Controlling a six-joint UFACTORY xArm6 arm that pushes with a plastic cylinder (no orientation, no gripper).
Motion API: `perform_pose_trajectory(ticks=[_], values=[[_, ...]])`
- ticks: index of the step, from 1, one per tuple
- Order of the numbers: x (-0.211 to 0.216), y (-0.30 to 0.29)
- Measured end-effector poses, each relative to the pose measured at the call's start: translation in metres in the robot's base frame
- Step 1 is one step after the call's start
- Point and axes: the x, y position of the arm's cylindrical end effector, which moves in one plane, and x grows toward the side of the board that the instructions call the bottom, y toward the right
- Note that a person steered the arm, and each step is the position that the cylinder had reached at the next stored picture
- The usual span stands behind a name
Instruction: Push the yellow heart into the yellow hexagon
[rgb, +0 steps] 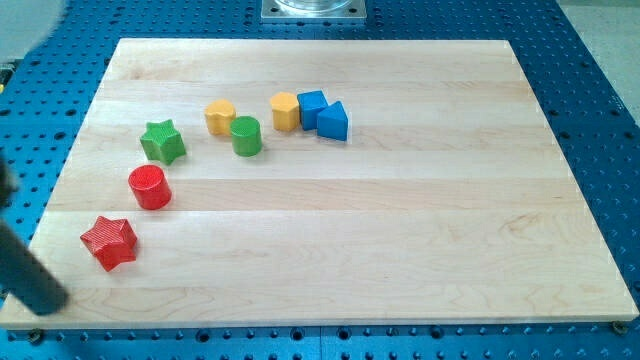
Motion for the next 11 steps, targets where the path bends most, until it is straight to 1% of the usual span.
perform_pose_trajectory(ticks=[1,2,3,4,5,6,7,8,9,10,11], values=[[-0.029,-0.010],[-0.043,0.019],[-0.043,0.049],[-0.012,0.032],[0.011,0.100],[-0.066,0.142],[-0.135,0.158],[-0.188,0.152],[-0.223,0.127],[-0.258,0.152],[-0.277,0.211]])
